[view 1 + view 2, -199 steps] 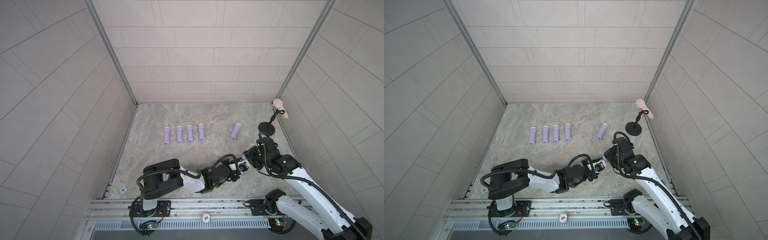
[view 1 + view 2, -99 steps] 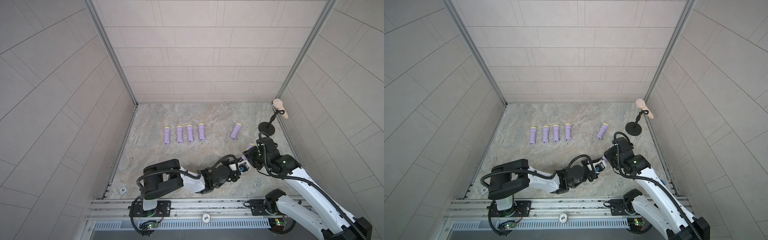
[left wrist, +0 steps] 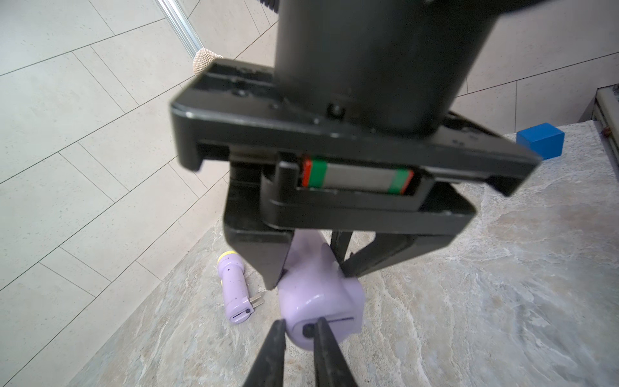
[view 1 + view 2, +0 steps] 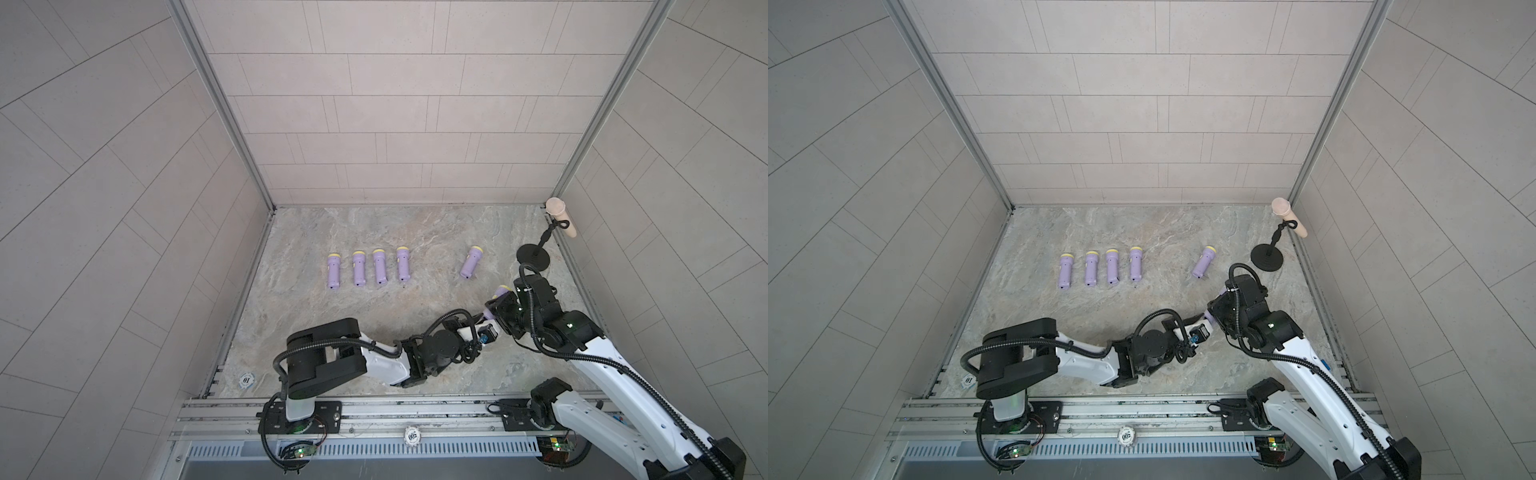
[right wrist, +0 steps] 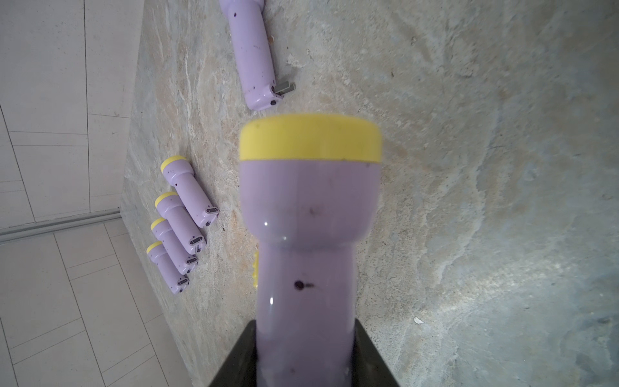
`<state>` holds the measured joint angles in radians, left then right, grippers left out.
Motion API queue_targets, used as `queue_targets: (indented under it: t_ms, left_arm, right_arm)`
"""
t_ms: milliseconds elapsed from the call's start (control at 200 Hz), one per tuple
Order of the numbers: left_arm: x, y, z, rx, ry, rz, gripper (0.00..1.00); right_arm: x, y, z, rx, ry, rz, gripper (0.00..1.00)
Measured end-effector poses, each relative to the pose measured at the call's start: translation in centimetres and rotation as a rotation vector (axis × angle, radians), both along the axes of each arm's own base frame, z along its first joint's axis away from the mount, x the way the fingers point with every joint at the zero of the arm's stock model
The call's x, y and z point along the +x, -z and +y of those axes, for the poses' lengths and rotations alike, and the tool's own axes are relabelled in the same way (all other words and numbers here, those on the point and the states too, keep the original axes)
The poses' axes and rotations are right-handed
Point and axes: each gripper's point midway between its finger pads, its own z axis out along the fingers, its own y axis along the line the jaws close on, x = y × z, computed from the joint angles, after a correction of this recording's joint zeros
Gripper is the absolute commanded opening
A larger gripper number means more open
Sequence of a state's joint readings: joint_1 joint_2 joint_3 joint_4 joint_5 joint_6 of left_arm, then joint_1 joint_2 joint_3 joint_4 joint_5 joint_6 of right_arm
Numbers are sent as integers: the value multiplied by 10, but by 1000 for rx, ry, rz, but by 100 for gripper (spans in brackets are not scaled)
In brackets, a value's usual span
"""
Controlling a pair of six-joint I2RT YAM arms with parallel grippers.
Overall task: Close the plug at the bottom of the flashlight
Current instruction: Close the plug of the flashlight, then place the flashlight at the center of the board.
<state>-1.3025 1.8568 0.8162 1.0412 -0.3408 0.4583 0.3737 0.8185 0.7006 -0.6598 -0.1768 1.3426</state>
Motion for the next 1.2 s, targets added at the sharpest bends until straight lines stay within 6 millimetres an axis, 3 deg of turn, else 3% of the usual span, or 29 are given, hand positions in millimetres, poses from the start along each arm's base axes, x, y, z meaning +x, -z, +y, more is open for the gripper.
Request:
queue_targets:
  t_ms: [640, 871, 1036, 1201]
  left_arm:
    - [1, -3, 3, -13, -8, -18, 22]
    - [18, -5, 15, -21, -79, -30, 24]
    - [21, -4, 20, -22, -100, -35, 33]
    - [27, -3, 34, -30, -137, -23, 50]
  right_arm:
    - [1, -3, -4, -2, -12, -16, 0]
    - [-7, 9, -16, -58, -14, 34, 0]
    - [-8, 14, -23, -121, -39, 56, 0]
    - [1, 3, -24, -199, -105, 34, 0]
